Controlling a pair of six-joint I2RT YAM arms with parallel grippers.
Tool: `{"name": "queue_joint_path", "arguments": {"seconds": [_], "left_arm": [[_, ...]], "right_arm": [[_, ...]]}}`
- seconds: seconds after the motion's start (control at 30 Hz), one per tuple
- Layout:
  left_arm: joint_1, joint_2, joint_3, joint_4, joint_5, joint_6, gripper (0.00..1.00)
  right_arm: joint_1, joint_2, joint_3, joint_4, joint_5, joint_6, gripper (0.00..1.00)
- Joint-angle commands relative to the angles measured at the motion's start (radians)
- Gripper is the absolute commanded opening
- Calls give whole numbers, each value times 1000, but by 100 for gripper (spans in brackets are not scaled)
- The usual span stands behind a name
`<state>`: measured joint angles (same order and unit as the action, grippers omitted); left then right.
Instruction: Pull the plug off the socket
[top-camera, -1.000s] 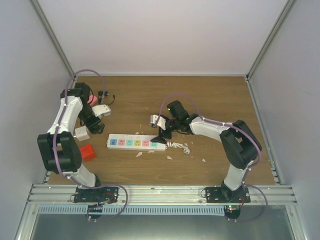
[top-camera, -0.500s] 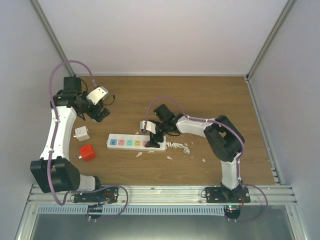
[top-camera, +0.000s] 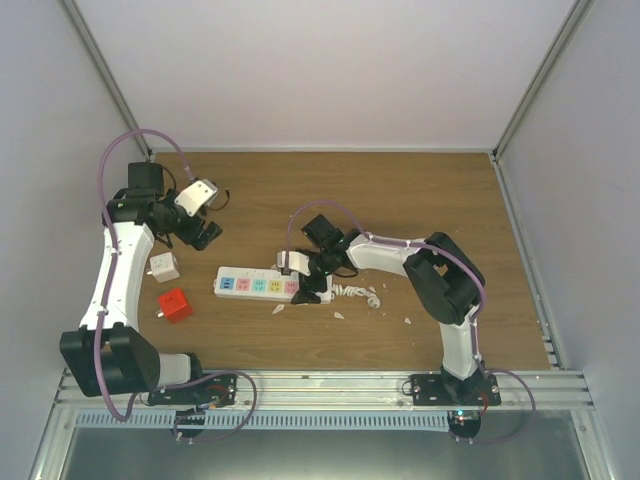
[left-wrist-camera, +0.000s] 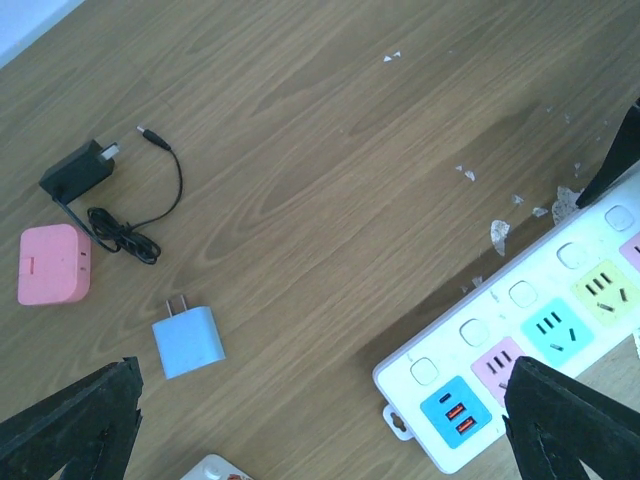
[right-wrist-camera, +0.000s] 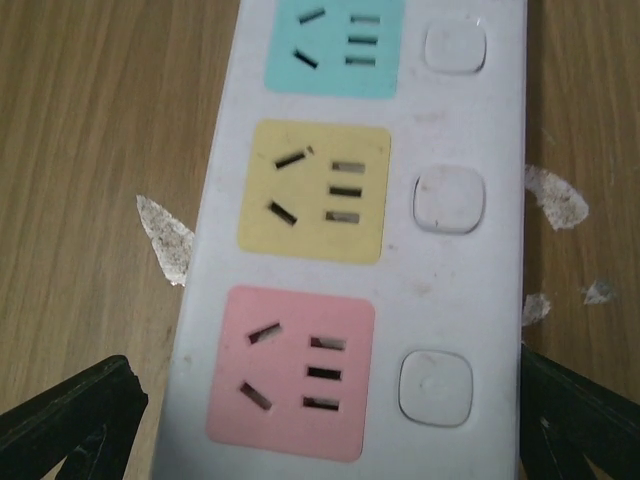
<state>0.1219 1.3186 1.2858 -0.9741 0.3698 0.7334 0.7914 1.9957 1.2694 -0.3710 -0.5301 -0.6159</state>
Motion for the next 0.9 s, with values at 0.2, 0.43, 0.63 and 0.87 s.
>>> {"name": "queue_joint_path", "arguments": {"seconds": [0.2, 0.43, 0.63, 0.87], "left_arm": [[-7, -26, -15, 82, 51, -25, 99], [-13, -1, -2, 95, 76, -44, 99], [-38, 27, 20, 131, 85, -71, 99], [-68, 75, 61, 169, 76, -93, 99]], "right_arm": [[-1, -20, -47, 1, 131, 19, 84], [-126, -57, -68, -29, 157, 62, 65], [-298, -118, -123, -44, 178, 68, 64], [-518, -187, -220, -41, 227, 35, 64]]}}
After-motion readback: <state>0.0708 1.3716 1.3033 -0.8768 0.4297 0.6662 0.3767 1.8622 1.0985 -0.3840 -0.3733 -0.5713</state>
